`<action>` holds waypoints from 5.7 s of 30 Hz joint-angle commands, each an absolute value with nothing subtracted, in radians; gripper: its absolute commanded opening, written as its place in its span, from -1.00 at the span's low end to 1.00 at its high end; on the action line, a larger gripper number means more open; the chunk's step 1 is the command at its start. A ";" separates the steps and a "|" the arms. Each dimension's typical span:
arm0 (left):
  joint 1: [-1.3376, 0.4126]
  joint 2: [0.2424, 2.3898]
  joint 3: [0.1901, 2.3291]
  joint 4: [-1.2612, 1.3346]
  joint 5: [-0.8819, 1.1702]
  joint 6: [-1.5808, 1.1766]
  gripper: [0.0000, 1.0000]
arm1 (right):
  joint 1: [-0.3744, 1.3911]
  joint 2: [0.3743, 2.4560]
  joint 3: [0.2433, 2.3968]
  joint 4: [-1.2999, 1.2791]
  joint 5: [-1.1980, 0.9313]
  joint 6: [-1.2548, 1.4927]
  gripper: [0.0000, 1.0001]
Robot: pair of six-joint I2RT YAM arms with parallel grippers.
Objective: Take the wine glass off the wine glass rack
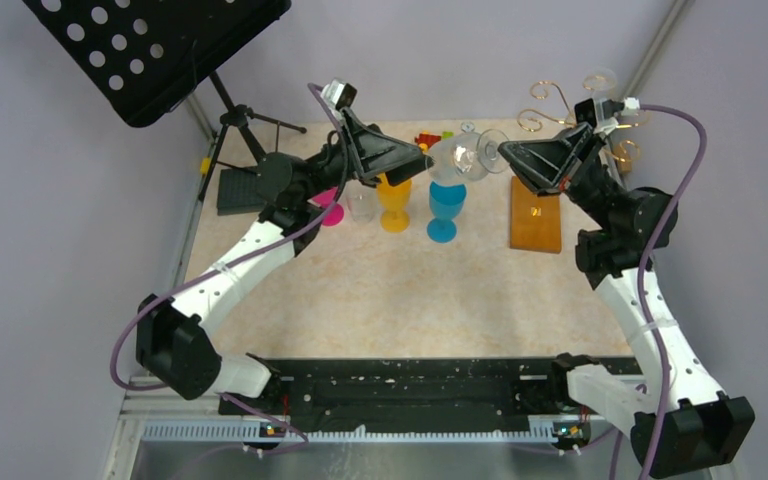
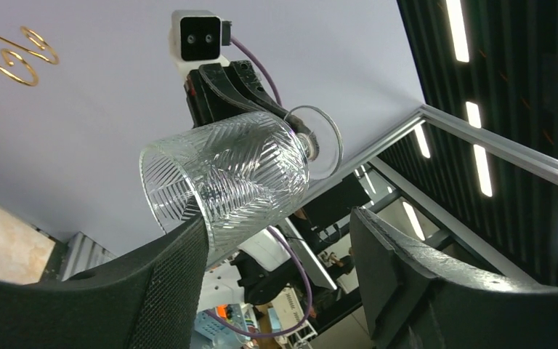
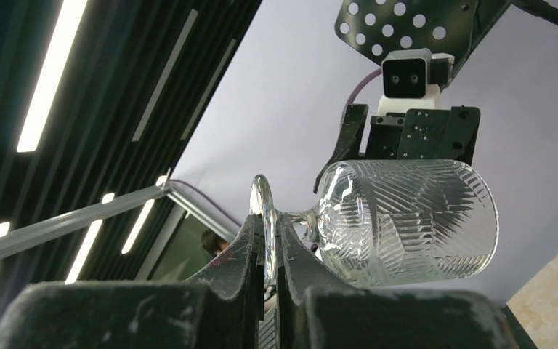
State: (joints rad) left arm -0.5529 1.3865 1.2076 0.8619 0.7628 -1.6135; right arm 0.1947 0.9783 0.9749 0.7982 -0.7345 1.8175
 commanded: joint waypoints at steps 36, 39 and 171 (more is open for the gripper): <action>-0.553 1.292 1.280 0.719 0.805 -1.320 -1.00 | 0.270 0.948 1.011 0.194 -0.539 1.251 0.26; -0.543 1.234 1.310 0.409 0.750 -1.082 -1.00 | 0.270 0.915 1.017 0.009 -0.425 1.116 0.34; -0.367 1.032 1.135 -0.497 0.388 -0.434 0.62 | -0.425 1.705 1.903 -0.437 -0.559 0.940 -0.12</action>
